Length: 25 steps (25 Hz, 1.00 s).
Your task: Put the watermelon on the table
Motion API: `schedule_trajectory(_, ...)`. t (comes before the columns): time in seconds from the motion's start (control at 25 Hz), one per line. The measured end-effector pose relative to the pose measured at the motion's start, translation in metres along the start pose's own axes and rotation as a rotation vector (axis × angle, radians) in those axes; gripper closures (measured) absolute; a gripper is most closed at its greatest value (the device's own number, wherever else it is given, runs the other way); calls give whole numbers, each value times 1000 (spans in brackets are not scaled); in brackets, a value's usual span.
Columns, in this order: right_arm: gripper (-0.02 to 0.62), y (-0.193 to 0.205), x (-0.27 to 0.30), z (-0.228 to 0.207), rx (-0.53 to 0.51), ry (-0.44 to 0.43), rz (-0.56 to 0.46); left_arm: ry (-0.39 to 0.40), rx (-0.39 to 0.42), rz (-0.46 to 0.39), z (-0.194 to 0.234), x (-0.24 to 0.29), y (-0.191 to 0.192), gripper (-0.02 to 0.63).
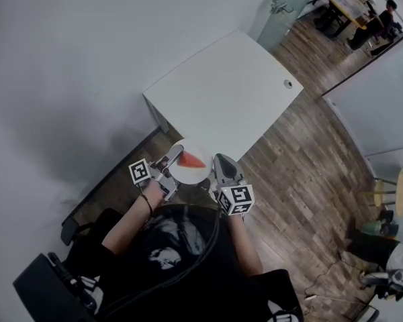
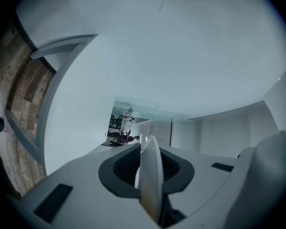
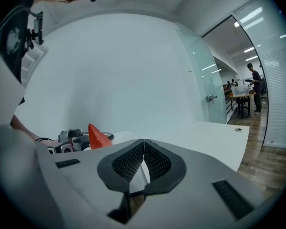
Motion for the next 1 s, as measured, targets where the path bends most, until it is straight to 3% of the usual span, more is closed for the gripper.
schedule_trajectory(0.12, 584, 5, 10, -37, 56, 0, 15, -8, 26, 4, 13, 41, -1, 550)
schedule_trajectory(0.32, 584, 33, 47, -82, 90, -27, 101, -94, -12, -26, 79, 88, -22, 550)
schedule_trajectory(0.64, 583, 28, 39, -91, 105, -36, 208, -353, -32, -62, 155, 111, -45, 551)
schedule_trajectory(0.76, 583, 23, 49, -114, 103, 8, 229, -381, -53, -65, 186, 140, -61, 551)
schedule_trajectory(1.0, 584, 21, 65, -132, 110, 41, 260, -465, 12, -45, 234, 171, -98, 551)
Point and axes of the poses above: the fingertips, and each gripper's own axes: x forward along the fingers, z to its left, y out of its underside, the point moved 5 cm from there along -x, backward along the fingers, and after that the axes turned 7 degrees about -z, right-handed, at the moved point
